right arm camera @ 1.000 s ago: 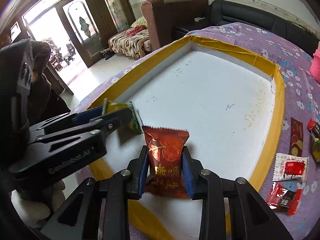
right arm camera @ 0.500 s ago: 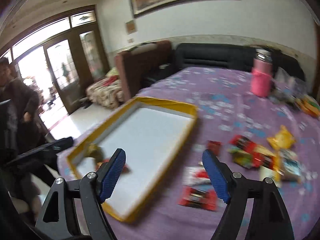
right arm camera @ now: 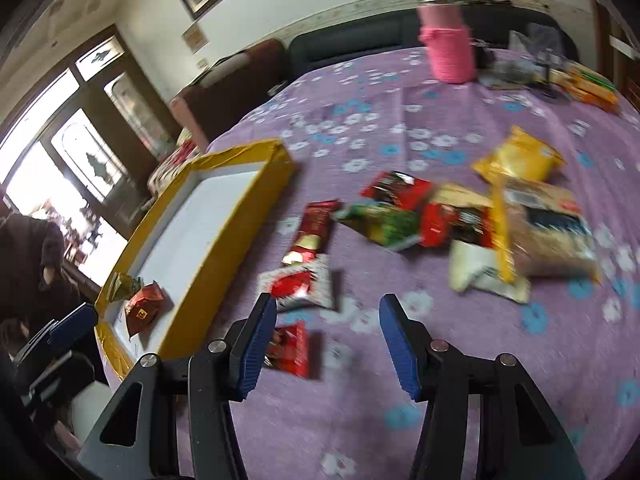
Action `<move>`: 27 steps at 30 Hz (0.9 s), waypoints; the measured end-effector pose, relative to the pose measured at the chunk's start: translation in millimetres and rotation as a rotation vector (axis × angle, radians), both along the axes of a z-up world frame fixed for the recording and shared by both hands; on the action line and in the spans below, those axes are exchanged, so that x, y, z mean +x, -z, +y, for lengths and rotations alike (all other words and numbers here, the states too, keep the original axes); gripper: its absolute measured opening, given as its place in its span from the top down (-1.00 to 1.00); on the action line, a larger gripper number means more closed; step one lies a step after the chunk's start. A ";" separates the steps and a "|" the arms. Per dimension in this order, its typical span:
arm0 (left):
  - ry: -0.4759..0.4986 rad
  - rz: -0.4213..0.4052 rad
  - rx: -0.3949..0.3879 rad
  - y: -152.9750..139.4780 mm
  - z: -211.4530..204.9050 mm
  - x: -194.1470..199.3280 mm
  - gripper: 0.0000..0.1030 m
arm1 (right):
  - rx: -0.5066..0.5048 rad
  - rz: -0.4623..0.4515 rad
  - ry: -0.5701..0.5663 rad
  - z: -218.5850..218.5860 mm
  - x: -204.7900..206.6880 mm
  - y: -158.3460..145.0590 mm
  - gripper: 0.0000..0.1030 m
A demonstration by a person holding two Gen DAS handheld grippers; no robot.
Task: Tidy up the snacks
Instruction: 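Move the right gripper back to the pile and grasp a red wrapped candy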
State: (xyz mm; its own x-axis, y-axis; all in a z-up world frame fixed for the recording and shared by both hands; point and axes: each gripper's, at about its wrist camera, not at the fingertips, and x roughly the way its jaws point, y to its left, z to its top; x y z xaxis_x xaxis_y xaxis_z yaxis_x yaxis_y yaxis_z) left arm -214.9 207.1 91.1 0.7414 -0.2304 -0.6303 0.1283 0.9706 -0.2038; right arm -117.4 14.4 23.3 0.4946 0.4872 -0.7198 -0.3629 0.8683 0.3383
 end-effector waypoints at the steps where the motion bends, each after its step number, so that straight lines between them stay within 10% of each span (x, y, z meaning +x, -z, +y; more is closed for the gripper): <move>1: -0.015 0.001 -0.002 -0.4 4.3 0.3 -0.38 | -0.010 0.000 -0.019 7.4 0.8 0.3 -0.04; 12: -0.015 0.043 -0.048 4.4 16.7 9.2 -0.38 | -0.207 -0.030 -0.225 68.7 -10.1 31.0 0.00; 21: 0.118 0.197 -0.020 16.4 -42.1 64.0 -0.38 | -0.214 -0.044 -0.038 -5.9 -10.2 27.9 0.14; 27: 0.075 0.273 0.143 45.5 -79.5 131.5 -0.38 | -0.133 -0.033 0.025 -46.9 -4.6 27.0 0.13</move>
State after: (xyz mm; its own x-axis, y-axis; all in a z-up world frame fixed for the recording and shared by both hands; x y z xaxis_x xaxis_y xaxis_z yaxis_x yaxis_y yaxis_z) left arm -83.4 127.5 45.6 0.5243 -0.1727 -0.8338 0.1595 0.9818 -0.1030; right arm -122.0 -32.5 -3.6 0.5299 0.3759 -0.7602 -0.3497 0.9135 0.2080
